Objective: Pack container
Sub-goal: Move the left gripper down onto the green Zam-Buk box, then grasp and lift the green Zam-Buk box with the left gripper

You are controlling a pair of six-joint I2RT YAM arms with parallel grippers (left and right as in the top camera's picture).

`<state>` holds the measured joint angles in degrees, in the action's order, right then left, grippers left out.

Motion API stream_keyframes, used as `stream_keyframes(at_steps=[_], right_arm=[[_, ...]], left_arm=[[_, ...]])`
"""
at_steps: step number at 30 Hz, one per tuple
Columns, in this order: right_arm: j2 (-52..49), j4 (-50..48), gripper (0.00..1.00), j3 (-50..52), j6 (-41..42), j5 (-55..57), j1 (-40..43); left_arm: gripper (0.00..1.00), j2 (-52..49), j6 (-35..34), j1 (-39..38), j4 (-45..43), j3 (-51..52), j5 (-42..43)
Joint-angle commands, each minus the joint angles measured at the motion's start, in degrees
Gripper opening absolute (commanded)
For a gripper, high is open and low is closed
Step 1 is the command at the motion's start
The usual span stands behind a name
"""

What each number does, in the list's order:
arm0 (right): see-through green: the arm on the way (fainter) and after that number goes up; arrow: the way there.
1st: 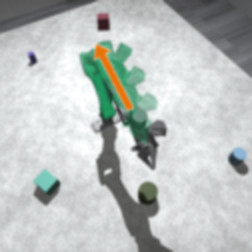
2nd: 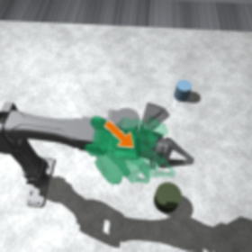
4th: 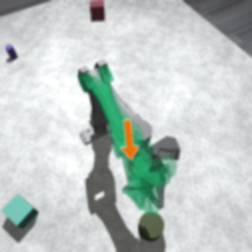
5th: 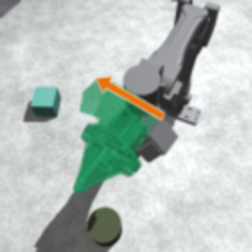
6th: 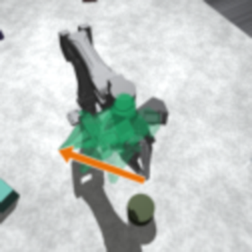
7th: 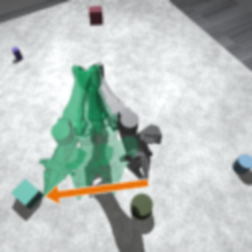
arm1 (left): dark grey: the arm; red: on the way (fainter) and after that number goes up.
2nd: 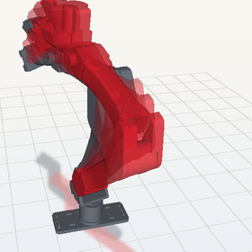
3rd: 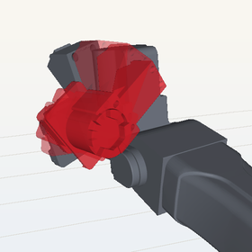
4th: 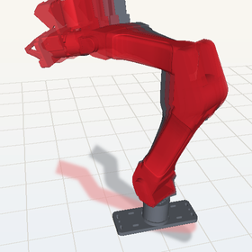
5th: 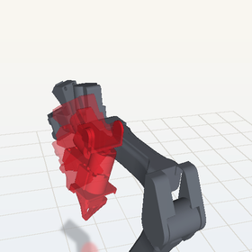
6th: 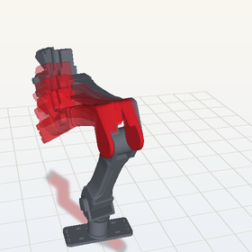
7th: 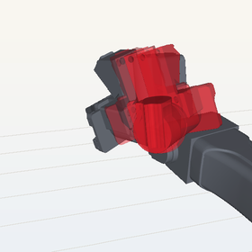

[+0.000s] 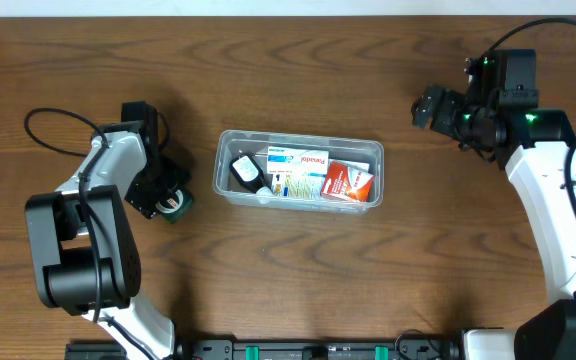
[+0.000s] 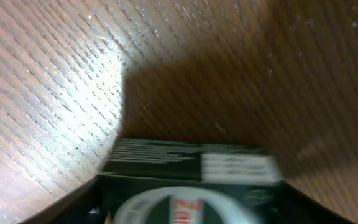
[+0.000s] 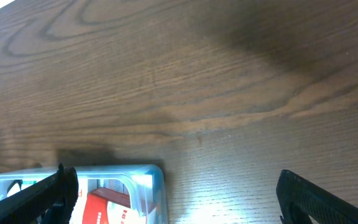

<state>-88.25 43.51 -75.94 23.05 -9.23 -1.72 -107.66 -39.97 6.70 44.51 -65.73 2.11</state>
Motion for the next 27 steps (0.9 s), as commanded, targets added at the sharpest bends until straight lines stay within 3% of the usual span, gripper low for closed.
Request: stream_keyframes(at_steps=[1,5,12,21,27], right_arm=[[-0.02,0.02,0.99,-0.39,0.5,-0.02,0.2],[0.0,0.0,0.99,-0.39,0.5,-0.02,0.2],[-0.02,0.0,0.99,-0.39,0.5,-0.02,0.2],[0.0,0.0,0.99,-0.39,0.5,-0.02,0.2],[0.0,0.0,0.99,-0.39,0.5,0.0,0.2]], left_arm=[[0.63,0.33,6.19,0.35,0.17,0.13,-1.18],[0.58,0.94,8.5,0.35,0.11,0.13,-0.98],[0.58,4.39,14.32,0.35,0.2,-0.48,1.55],[0.58,19.04,23.21,-0.24,1.66,-3.1,9.22],[0.59,28.7,27.41,-4.74,1.44,-3.15,9.29]])
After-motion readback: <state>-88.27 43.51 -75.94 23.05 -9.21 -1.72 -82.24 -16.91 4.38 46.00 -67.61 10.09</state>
